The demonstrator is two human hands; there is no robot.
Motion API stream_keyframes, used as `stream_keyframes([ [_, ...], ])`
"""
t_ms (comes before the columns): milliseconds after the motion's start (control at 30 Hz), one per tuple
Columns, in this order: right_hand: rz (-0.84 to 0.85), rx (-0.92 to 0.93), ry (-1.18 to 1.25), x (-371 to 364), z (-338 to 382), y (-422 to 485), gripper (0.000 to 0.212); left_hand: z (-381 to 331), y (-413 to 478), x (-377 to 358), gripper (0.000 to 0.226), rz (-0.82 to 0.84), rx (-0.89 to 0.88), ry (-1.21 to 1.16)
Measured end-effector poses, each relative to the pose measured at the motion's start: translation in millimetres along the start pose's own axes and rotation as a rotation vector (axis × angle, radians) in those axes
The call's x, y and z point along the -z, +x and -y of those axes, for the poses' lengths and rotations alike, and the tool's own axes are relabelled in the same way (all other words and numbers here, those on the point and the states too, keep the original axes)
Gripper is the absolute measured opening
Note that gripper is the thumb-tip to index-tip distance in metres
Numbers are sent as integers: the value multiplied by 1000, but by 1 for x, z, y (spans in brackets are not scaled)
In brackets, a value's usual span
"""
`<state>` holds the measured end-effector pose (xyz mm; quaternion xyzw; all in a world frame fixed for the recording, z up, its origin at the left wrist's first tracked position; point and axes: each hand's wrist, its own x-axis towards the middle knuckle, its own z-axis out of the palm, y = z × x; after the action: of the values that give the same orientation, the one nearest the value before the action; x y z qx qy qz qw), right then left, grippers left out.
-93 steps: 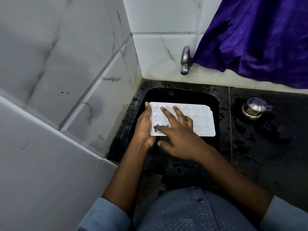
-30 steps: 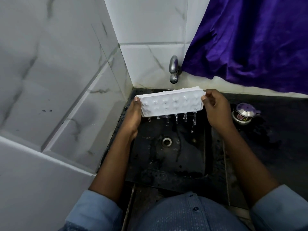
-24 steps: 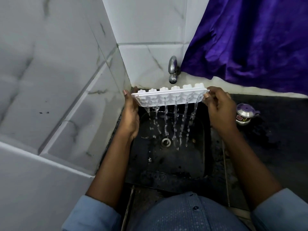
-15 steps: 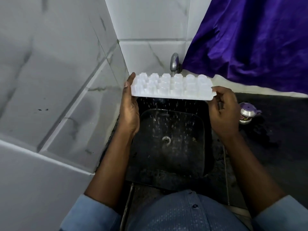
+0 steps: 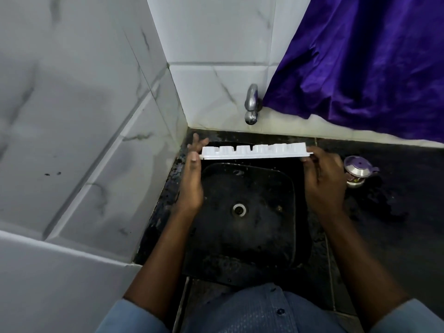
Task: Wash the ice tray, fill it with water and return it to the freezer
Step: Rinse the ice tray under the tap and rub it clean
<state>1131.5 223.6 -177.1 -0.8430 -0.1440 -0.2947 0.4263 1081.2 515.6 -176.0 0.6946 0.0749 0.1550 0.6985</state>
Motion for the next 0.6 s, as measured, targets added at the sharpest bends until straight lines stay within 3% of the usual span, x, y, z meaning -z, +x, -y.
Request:
stream_keyframes([
  [33,28,-10,-16,-5,-4,2,22,4,3,-2,75,3,-24,59],
  [133,312,-161,-93,-20,-21,10,15,9,15,-7,87,69,192,70],
  [267,435,-297,-105,-31,-38,21,20,18,30,4,44,85,269,176],
  [400,681,-460,-57,-50,-49,48,25,25,53,10,47,63,396,13],
  [500,653,-597,197,-78,-50,76,16,38,71,17,54,-25,514,-38],
  [600,542,-749,351,-121,-48,115,25,54,82,27,48,-127,576,-107],
])
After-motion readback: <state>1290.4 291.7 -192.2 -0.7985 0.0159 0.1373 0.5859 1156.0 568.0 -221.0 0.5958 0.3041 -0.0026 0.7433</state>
